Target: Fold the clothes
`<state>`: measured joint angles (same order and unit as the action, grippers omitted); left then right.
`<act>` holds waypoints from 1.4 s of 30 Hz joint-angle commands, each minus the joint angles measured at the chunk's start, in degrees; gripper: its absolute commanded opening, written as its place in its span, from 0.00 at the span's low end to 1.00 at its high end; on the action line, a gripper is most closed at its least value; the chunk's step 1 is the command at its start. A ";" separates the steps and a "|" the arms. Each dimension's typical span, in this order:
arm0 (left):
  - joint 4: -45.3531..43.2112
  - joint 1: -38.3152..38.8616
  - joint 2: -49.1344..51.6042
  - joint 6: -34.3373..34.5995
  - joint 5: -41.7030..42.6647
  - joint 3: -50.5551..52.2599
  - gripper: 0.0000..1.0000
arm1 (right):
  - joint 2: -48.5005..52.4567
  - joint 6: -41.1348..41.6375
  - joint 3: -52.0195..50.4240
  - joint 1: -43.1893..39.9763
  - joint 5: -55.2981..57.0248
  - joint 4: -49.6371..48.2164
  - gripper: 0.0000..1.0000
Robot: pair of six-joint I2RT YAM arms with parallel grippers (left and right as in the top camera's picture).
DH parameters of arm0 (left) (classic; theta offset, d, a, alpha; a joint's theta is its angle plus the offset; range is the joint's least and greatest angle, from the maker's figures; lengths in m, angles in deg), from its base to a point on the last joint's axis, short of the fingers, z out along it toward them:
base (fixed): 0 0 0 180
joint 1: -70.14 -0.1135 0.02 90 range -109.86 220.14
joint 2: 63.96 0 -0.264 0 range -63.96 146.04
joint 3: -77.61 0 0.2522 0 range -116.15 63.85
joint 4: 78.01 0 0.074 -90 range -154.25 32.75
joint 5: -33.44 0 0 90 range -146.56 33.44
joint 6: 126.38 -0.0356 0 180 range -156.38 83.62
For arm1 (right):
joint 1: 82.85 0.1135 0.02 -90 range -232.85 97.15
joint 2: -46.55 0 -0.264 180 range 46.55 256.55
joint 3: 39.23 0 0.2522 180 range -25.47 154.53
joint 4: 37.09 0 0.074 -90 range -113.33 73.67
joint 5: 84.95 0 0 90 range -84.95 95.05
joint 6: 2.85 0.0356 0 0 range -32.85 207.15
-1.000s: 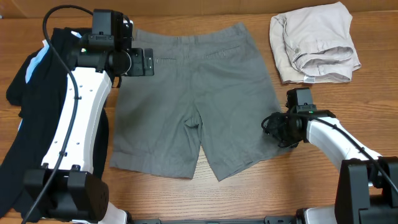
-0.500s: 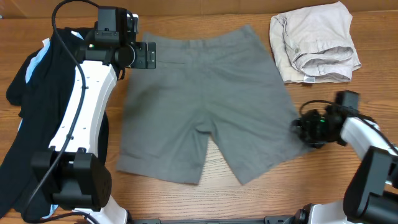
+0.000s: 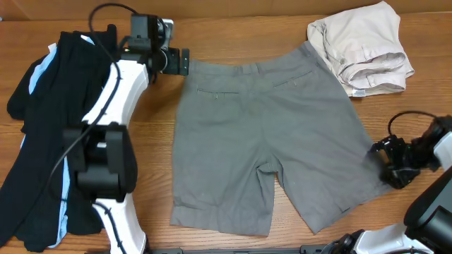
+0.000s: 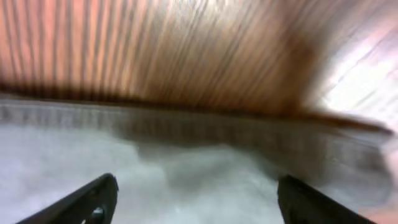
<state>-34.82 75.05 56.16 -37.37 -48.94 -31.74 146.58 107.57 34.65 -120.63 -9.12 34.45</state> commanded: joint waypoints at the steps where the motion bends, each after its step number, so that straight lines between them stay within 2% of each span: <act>1: -0.92 0.26 4.37 -3.87 8.02 0.11 1.00 | -0.87 -4.63 8.92 0.68 -0.35 4.20 0.87; 6: -0.90 0.26 8.13 -6.75 11.52 0.11 0.98 | -4.20 -5.68 16.98 3.17 -1.60 10.29 0.87; 12: -1.29 0.26 10.19 -6.75 11.28 0.11 0.70 | -8.46 -5.46 17.77 7.48 -1.84 10.43 0.87; 14: -1.49 0.26 10.86 -6.75 11.19 0.11 0.65 | -9.20 -5.46 17.77 9.05 -2.10 10.27 0.87; 18: -1.31 0.31 12.33 -6.71 10.19 0.13 0.42 | -9.42 -5.44 17.77 11.72 -2.47 10.27 0.87; 20: -0.92 0.33 12.68 -6.64 10.19 0.13 0.37 | -9.42 -5.44 17.77 13.00 -2.47 10.21 0.86; 22: -0.28 0.33 12.70 -6.19 9.22 0.13 0.18 | -9.42 -5.44 17.77 14.19 -2.47 10.10 0.86; 24: 0.85 0.13 12.41 -3.72 5.25 0.07 0.05 | -9.42 -5.42 17.77 15.28 -2.47 9.97 0.86; 27: 6.10 -0.98 12.09 0.85 -5.53 -1.31 0.04 | -9.42 -5.16 17.77 16.79 -2.62 9.42 0.87; 30: 14.84 -3.39 12.09 5.18 -15.47 -4.66 0.04 | -9.42 -4.63 17.77 18.69 -2.64 8.35 0.86; 31: 20.63 -5.64 12.09 7.13 -18.21 -7.28 0.04 | -9.42 -4.04 17.77 19.89 -2.64 7.54 0.86; 34: 28.46 -9.64 12.09 8.96 -18.25 -11.74 0.07 | -9.42 -3.72 17.75 22.03 -2.62 6.16 0.86; 37: 35.12 -13.16 12.09 8.94 -15.50 -16.17 0.27 | -9.40 -2.23 17.75 24.46 -2.45 4.85 0.86; 42: 42.91 -16.87 12.09 8.41 -9.25 -22.14 0.49 | -9.35 -0.42 17.70 29.14 -2.43 3.56 0.86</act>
<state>5.68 59.00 67.85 -29.64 -61.58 -49.64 138.47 105.19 51.09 -94.20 -11.24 38.43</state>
